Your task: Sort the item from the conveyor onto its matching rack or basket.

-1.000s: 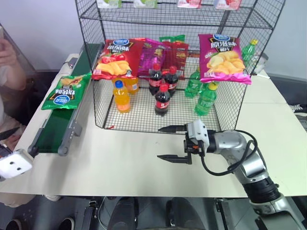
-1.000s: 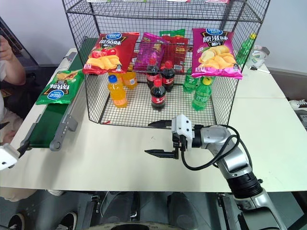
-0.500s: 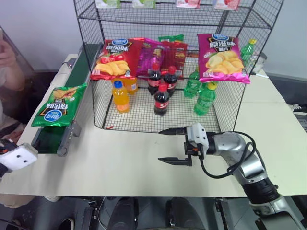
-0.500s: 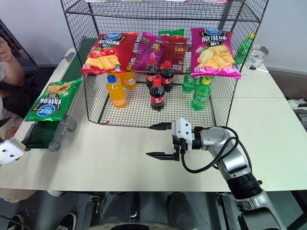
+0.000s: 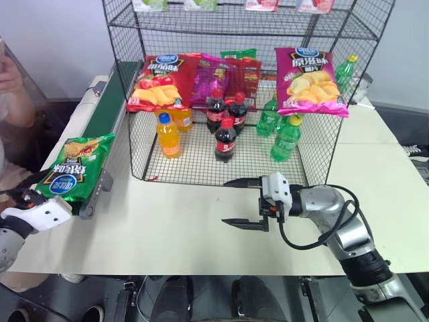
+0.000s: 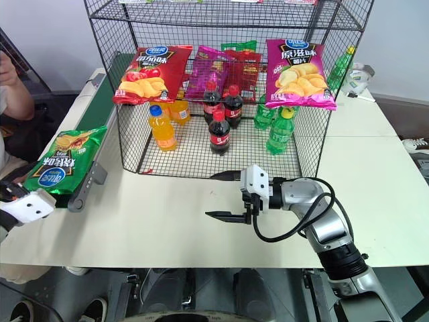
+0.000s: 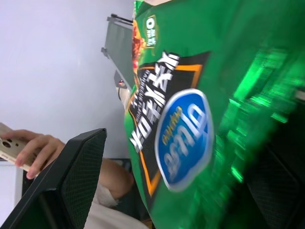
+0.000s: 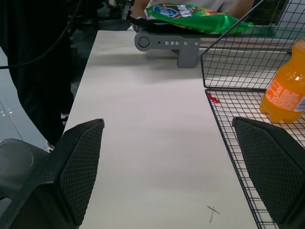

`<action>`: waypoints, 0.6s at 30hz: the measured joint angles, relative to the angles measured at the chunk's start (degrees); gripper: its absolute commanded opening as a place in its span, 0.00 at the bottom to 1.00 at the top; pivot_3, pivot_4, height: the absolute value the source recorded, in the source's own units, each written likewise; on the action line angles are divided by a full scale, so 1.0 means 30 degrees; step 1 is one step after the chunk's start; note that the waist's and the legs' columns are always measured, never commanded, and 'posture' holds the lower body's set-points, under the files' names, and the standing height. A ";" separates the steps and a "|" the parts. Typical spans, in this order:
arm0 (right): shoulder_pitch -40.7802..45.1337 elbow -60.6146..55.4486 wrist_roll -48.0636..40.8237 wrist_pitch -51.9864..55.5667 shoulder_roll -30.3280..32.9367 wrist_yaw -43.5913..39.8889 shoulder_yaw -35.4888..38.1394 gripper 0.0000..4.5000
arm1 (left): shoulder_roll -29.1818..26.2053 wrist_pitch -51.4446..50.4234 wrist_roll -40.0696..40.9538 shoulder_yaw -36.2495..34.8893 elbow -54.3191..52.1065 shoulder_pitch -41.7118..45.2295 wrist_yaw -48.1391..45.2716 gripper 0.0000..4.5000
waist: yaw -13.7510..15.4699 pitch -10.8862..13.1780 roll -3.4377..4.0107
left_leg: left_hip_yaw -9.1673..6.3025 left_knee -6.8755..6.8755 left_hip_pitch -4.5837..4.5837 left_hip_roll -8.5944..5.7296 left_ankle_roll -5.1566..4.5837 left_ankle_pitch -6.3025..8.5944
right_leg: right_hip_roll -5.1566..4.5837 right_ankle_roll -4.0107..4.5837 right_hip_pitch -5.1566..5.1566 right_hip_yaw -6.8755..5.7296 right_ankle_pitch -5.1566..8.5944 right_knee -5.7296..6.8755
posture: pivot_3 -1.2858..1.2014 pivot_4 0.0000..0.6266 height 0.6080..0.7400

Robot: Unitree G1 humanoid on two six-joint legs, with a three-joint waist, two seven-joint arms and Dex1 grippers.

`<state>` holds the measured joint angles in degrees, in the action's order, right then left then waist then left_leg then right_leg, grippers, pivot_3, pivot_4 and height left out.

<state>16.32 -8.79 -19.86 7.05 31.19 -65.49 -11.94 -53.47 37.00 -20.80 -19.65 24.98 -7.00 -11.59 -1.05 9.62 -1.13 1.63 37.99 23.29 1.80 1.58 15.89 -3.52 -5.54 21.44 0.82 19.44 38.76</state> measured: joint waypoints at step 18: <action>0.0006 0.0000 0.0375 -0.0417 -0.0026 0.0605 0.0000 1.00 | -0.0201 0.0026 0.0848 0.1775 0.0739 0.0943 -0.0687 0.02 | 0.0030 -0.0001 0.0001 | 0.0004 0.0018 -0.0009 -0.0003 0.0001 -0.0002 | 0.0003 -0.0001 0.0012 -0.0004 0.0001 0.0062 | 0.52 0.24 0.99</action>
<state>16.33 -8.79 -18.74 5.80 31.12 -63.67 -11.94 -54.07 37.08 -18.25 -14.33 27.19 -4.18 -13.65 -0.96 9.62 -1.13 1.64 38.04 23.27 1.79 1.58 15.88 -3.51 -5.54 21.48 0.81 19.45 38.95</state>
